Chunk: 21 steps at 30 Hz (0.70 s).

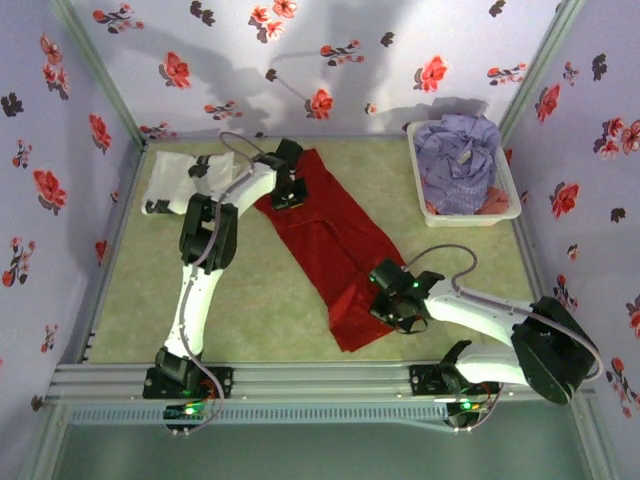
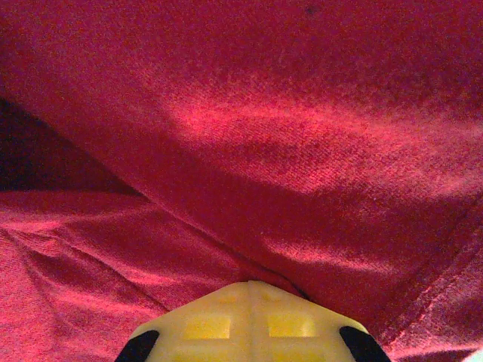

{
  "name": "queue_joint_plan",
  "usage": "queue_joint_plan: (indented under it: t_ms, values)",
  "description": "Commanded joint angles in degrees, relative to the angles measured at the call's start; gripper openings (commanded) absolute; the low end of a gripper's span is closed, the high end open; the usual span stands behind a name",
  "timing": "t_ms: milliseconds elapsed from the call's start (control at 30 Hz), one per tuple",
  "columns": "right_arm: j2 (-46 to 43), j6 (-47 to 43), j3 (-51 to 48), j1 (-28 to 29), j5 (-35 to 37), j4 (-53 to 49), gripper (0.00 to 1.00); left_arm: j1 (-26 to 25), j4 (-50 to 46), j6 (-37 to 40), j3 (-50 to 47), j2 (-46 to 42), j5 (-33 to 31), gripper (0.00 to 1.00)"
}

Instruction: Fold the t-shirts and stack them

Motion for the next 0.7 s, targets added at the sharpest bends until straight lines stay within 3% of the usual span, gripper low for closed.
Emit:
queue_joint_plan:
  t_ms: [0, 133, 333, 467, 667]
  values:
    - [1.2, 2.9, -0.1, 1.5, -1.2, 1.0, 0.02, 1.1, -0.4, 2.3, 6.0, 6.7, 1.8, 0.0]
    - [5.8, 4.2, 2.5, 3.1, -2.8, 6.5, 0.01, 0.9, -2.1, 2.9, 16.2, 12.6, 7.8, 0.0]
    - [8.6, 2.4, 11.0, 6.4, -0.5, 2.4, 0.01, 0.1, -0.5, 3.3, 23.4, 13.2, 14.7, 0.0]
    - [4.7, 2.4, 11.2, 6.4, 2.6, -1.7, 0.02, 0.2, -0.6, 3.3, 23.1, 8.5, 13.4, 0.0]
    - [2.1, 1.4, 10.1, 4.7, 4.2, -2.6, 0.03, 0.0, -2.5, 3.7, 15.2, 0.3, 8.6, 0.0]
